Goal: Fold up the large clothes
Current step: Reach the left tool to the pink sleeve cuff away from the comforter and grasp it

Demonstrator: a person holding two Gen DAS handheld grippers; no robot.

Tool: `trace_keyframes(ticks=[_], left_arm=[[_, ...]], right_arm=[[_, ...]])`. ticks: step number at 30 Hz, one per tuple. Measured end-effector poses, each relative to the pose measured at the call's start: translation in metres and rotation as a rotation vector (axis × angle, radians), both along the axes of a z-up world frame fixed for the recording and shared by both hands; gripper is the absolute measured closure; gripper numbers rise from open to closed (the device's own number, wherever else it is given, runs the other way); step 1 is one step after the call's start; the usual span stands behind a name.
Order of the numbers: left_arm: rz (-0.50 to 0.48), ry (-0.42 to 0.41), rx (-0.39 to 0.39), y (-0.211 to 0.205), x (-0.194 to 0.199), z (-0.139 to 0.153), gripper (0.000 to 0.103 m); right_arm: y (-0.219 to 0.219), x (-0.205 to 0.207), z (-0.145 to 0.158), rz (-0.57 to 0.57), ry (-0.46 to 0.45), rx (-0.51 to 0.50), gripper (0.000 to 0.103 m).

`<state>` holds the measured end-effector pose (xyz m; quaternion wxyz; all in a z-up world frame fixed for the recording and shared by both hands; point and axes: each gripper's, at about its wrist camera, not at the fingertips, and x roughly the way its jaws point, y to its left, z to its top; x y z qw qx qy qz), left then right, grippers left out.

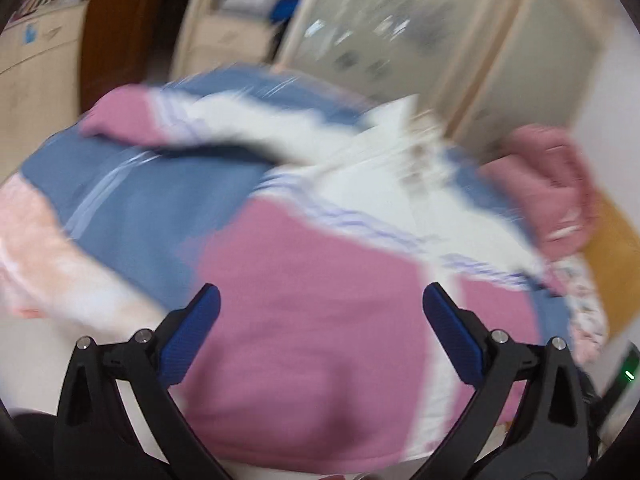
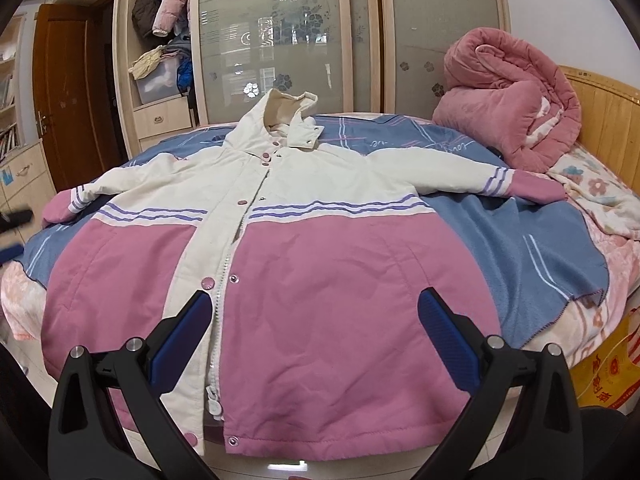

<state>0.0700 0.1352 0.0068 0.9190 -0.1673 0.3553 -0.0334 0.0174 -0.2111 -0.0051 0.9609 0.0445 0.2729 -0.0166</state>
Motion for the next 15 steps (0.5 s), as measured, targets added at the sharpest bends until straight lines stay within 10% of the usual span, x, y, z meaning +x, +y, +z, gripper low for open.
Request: trace_keyframes(ticks=[9,15], left_arm=[[0.341,-0.071,-0.071,0.150,0.059,0.055,0.002],[0.509,-0.089,-0.387,0.253,0.117,0.017,0.002]], right_arm=[[0.014,0.015,0.005,0.077,0.009,0.054,0.001],[0.020,0.024,0.000,0.090,0.025,0.051,0.001]])
